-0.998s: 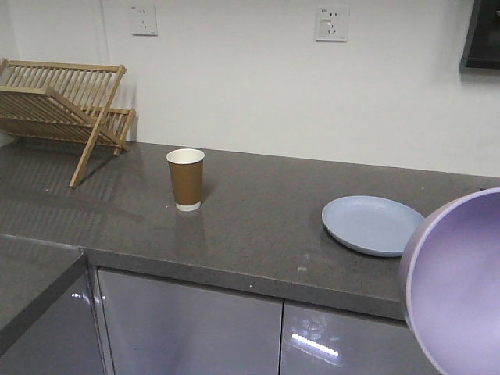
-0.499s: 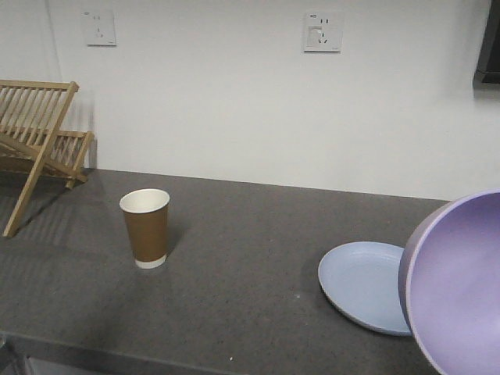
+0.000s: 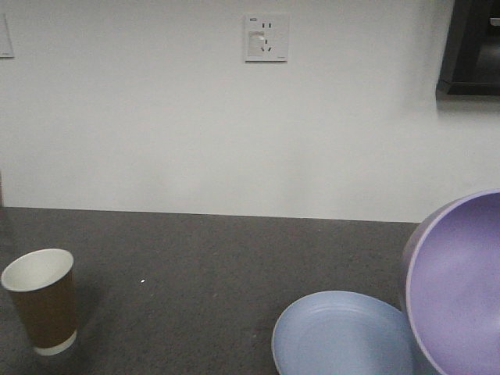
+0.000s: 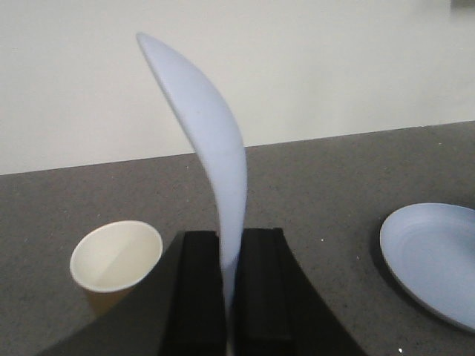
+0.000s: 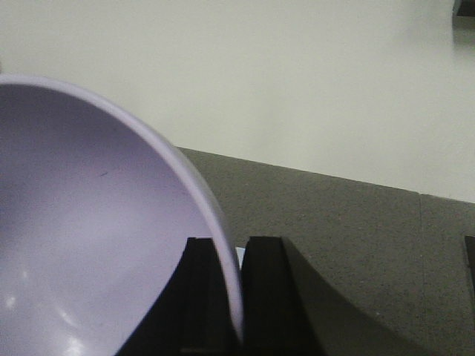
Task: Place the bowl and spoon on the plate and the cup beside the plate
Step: 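Lower the lavender bowl onto the blue plate and open the right gripper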
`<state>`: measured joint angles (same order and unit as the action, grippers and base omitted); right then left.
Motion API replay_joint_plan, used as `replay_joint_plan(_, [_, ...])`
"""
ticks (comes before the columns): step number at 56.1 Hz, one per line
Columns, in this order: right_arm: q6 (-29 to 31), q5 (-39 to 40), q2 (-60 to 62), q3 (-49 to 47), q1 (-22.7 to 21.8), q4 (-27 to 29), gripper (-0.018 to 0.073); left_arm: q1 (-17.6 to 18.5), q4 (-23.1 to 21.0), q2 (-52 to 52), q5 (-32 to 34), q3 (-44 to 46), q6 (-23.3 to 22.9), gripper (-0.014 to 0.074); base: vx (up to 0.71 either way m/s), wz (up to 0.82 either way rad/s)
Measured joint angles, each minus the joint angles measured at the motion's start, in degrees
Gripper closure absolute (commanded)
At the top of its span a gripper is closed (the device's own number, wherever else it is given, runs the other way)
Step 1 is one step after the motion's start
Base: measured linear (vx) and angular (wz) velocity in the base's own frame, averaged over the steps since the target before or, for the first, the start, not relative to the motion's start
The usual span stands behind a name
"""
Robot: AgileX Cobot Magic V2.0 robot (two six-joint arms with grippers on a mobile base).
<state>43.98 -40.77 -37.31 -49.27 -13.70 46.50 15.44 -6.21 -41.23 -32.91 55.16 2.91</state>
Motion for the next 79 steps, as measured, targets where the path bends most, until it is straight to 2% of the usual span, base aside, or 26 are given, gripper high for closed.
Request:
replay_joint_plan(23, [0.0,0.0,0.0,0.0,0.0,0.0,0.0568,0.0,0.0,-0.1,0.0,0.0,0.0,0.0596,0.16,-0.21])
replay_joint_plan(79, [-0.1,0.0,0.0,0.0,0.0,0.2,0.0568,0.0,0.0,0.0,0.0,0.0,0.0,0.0596,0.0,0.0])
